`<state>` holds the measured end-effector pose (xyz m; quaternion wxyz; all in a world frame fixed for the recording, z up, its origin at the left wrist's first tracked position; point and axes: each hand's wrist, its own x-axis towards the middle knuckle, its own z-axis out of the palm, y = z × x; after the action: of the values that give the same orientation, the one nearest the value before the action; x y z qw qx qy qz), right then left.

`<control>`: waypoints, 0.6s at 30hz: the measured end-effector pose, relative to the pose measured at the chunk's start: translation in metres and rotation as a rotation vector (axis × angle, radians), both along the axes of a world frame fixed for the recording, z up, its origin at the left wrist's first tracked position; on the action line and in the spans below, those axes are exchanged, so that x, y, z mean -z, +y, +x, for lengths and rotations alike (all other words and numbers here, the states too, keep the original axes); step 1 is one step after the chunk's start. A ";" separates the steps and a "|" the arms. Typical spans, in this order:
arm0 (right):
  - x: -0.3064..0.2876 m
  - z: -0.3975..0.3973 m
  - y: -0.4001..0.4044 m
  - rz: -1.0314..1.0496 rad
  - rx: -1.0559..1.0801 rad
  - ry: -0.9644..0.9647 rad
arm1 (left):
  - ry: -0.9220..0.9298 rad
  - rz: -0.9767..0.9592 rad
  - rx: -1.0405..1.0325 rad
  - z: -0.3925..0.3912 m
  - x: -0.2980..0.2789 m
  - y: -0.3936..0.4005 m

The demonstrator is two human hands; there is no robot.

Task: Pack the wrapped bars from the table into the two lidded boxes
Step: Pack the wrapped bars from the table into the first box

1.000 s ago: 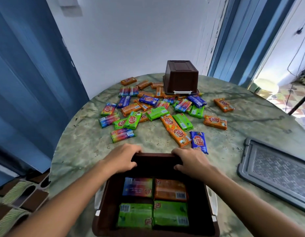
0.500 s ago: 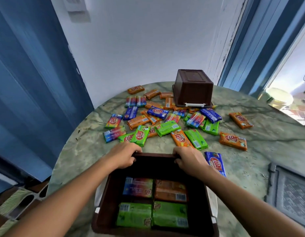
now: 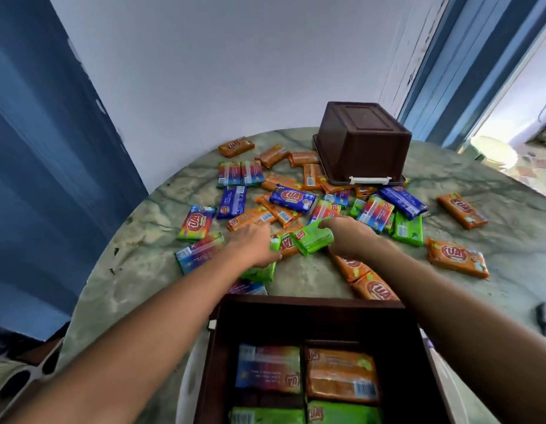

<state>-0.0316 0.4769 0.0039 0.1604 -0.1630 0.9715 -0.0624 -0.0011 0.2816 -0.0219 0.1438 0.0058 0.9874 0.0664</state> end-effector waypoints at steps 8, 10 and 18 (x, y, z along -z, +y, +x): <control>0.046 -0.042 -0.031 0.394 -0.156 0.064 | -0.045 0.061 -0.089 -0.022 0.038 0.010; 0.040 -0.037 -0.030 0.442 -0.218 0.155 | -0.041 0.039 -0.011 -0.019 0.035 0.006; -0.057 0.027 -0.001 0.280 -0.144 0.205 | 0.221 -0.015 0.389 0.025 -0.060 -0.001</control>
<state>-0.0050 0.4758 0.0613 0.0855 -0.2136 0.9678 0.1022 0.0241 0.2809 0.0377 0.0449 0.2024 0.9778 0.0291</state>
